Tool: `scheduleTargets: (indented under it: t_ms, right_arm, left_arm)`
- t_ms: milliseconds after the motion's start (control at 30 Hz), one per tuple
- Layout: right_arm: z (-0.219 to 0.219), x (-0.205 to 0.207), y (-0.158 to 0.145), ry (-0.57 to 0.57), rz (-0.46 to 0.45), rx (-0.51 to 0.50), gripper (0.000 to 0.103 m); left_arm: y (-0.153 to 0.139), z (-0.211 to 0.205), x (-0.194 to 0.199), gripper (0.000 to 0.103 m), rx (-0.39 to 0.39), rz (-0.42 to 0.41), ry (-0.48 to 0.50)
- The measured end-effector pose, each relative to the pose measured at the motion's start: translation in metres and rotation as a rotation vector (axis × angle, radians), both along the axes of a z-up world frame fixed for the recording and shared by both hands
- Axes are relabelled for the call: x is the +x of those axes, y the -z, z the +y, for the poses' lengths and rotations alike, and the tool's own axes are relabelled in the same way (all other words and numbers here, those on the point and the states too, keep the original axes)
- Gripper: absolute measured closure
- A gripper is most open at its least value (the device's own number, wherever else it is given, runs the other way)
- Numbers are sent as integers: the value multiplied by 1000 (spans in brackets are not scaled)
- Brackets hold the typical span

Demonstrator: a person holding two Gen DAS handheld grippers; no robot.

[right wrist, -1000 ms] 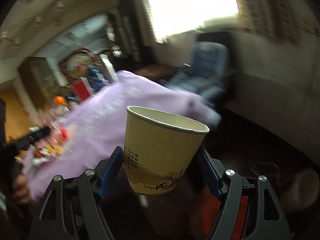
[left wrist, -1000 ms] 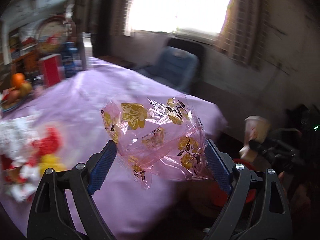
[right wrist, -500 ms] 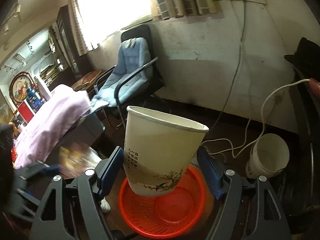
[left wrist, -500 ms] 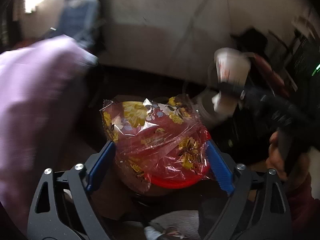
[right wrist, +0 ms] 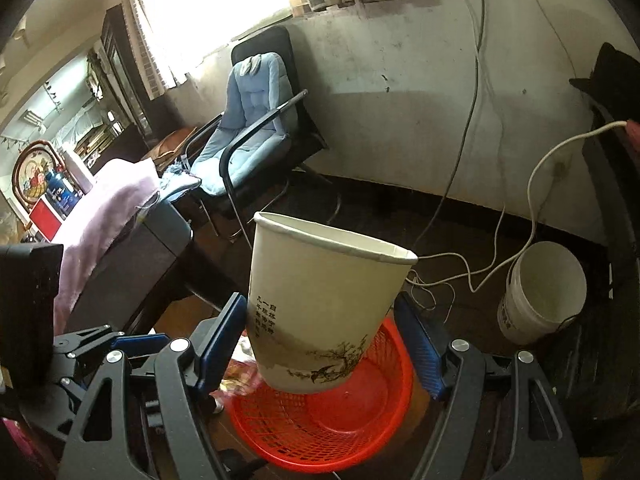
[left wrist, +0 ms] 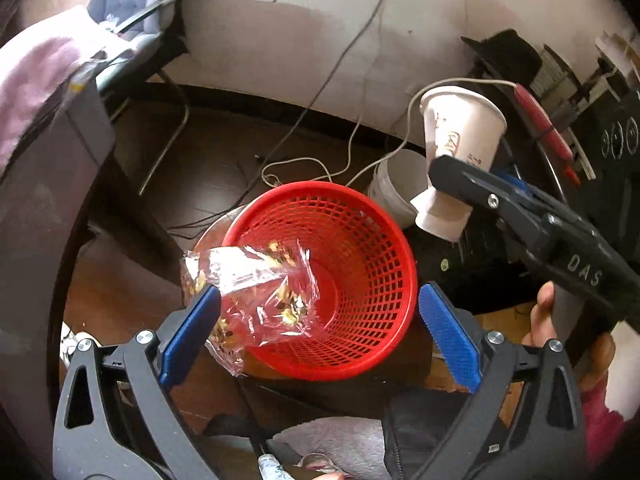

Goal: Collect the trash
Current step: 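Carry the bag and cup to the red wastebasket and release both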

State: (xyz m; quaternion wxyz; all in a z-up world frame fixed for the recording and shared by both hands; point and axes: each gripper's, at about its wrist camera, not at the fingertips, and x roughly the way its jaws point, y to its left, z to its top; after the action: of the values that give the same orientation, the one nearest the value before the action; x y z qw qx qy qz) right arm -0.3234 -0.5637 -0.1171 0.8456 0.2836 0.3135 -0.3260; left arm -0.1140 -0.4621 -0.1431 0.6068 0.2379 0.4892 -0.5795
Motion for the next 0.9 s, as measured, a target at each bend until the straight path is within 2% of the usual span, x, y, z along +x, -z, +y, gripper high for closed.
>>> scheduleTargets:
  t_ms: [67, 167, 267, 400, 467, 600, 667, 733, 800, 900]
  right_arm:
    - [-2, -2, 3, 5, 6, 4, 28]
    - [-2, -1, 11, 4, 10, 30, 28]
    - [-1, 2, 21, -3, 21, 59, 28]
    - [6, 15, 33, -54, 80, 79, 25]
    - [11, 21, 37, -68, 115, 67, 11]
    - [8, 20, 37, -14, 146, -3, 9]
    - [-3, 18, 48, 47, 211, -24, 9]
    - [-14, 16, 64, 71, 246, 7, 9]
    - [-23, 15, 87, 82, 273, 84, 9]
    - [-23, 21, 116, 45, 269, 196, 10]
  left_arm:
    - [-5, 6, -9, 8, -18, 6, 8]
    - [-1, 7, -2, 8, -14, -4, -11]
    - [9, 11, 14, 8, 20, 50, -74]
    - [5, 16, 15, 8, 21, 11, -88]
    - [2, 17, 14, 8, 21, -16, -95]
    - [-2, 23, 16, 8, 19, -37, -110]
    - [-3, 25, 15, 8, 14, -44, -113]
    - [-5, 28, 15, 8, 8, -57, -116]
    - [-7, 31, 14, 8, 3, -69, -120]
    - [-12, 35, 14, 8, -1, -93, -126]
